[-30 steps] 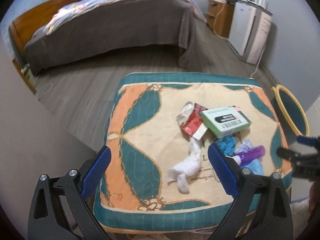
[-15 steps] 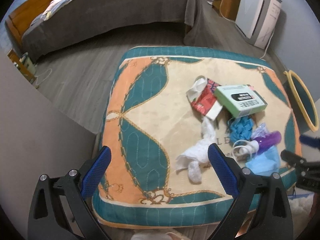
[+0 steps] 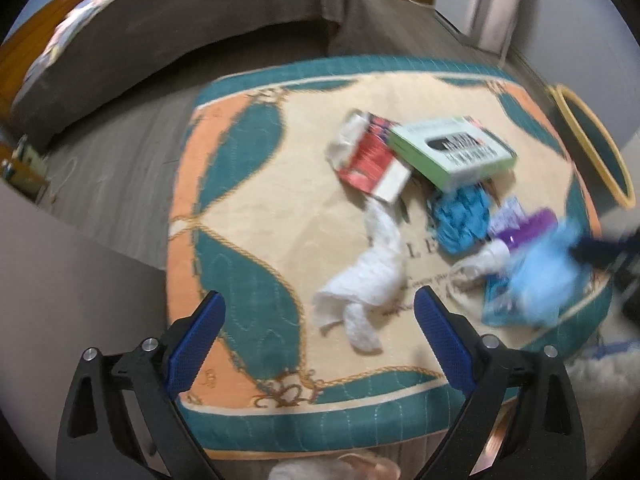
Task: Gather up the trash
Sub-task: 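Move both tools back over the trash on the cushion, then grasp a blue face mask with the right tool while the left tool grasps a white tissue, then carry both items to the bin and release the mask and tissue inside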
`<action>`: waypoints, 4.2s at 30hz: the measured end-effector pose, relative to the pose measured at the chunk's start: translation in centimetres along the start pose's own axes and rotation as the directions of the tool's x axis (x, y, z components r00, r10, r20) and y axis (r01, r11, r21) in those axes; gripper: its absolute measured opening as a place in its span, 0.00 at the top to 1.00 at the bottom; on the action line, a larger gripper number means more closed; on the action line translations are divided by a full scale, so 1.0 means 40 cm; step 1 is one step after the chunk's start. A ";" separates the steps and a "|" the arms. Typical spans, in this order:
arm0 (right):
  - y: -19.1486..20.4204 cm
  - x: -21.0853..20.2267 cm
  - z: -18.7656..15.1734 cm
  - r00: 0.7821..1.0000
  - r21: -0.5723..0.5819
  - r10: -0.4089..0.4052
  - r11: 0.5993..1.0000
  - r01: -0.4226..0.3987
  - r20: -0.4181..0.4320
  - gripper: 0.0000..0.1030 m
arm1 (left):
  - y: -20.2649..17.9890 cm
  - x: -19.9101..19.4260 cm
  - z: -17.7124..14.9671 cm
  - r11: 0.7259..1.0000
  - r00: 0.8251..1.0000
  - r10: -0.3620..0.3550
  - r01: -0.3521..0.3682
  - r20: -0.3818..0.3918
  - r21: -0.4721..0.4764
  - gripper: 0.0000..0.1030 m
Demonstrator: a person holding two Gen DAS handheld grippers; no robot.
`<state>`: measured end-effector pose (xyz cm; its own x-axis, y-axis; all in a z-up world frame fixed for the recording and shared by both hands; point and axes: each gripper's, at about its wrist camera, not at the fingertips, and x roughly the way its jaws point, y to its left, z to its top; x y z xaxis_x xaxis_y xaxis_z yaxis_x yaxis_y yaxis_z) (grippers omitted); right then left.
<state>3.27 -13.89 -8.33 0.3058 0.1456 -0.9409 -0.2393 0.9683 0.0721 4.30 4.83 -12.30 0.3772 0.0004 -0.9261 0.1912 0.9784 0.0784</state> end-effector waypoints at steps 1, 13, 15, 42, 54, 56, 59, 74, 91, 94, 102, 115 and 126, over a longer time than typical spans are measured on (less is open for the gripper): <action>-0.010 -0.025 0.010 1.000 0.008 0.024 1.000 -0.024 0.019 0.88 | -0.007 0.004 0.000 1.000 1.000 -0.002 0.002 -0.005 0.011 0.08; -0.162 -0.078 0.115 0.992 0.050 0.006 0.999 -0.013 0.127 0.93 | -0.059 0.091 0.013 0.998 0.999 -0.027 0.029 -0.045 0.055 0.12; -0.177 -0.029 0.118 0.998 0.058 0.003 0.998 -0.007 0.065 0.87 | -0.060 0.099 0.021 0.998 0.998 -0.045 0.047 -0.046 0.050 0.21; -0.093 -0.058 0.165 0.978 0.147 0.180 0.970 -0.194 0.103 0.91 | -0.056 0.059 0.026 0.990 0.991 -0.136 0.135 0.021 0.039 0.66; -0.115 -0.274 0.173 0.943 0.098 0.112 0.984 -0.149 0.313 0.91 | -0.043 -0.002 0.032 0.990 0.986 -0.143 0.142 0.090 0.022 0.66; -0.134 -0.284 0.170 0.940 0.113 0.094 0.984 -0.138 0.328 0.91 | -0.043 -0.030 0.038 0.990 0.982 -0.138 0.136 0.126 0.025 0.66; -0.166 -0.296 0.168 0.936 0.138 0.085 0.981 -0.139 0.343 0.91 | -0.052 -0.077 0.058 0.991 0.974 -0.128 0.120 0.190 0.053 0.66; -0.237 -0.359 0.164 0.898 0.191 0.099 0.962 -0.197 0.429 0.91 | -0.060 -0.158 0.094 0.986 0.945 -0.163 0.150 0.283 0.068 0.66; -0.364 -0.250 0.159 0.941 0.261 -0.046 0.964 -0.046 0.336 0.91 | -0.147 -0.157 0.123 0.980 0.943 -0.180 0.148 0.279 0.132 0.66; -0.391 -0.234 0.160 0.945 0.253 -0.086 0.967 0.004 0.315 0.91 | -0.176 -0.145 0.130 0.978 0.947 -0.182 0.147 0.264 0.148 0.66; -0.455 -0.225 0.145 0.941 0.224 -0.149 0.971 0.082 0.304 0.91 | -0.266 -0.129 0.148 0.967 0.947 -0.219 0.179 0.234 0.181 0.66; -0.647 -0.213 0.130 0.944 0.388 -0.149 0.921 0.024 0.295 0.91 | -0.552 -0.158 0.249 0.892 0.921 -0.346 0.264 0.179 0.367 0.66; -0.822 -0.155 0.068 0.951 0.536 -0.228 0.840 0.085 0.207 0.91 | -0.729 -0.088 0.351 0.857 0.916 -0.390 0.325 0.091 0.399 0.66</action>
<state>11.73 -46.09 -3.96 0.5360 -0.0407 -0.8432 0.3192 0.9345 0.1578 10.12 -26.61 -6.17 0.3536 -0.3996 -0.8457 0.6484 0.7564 -0.0863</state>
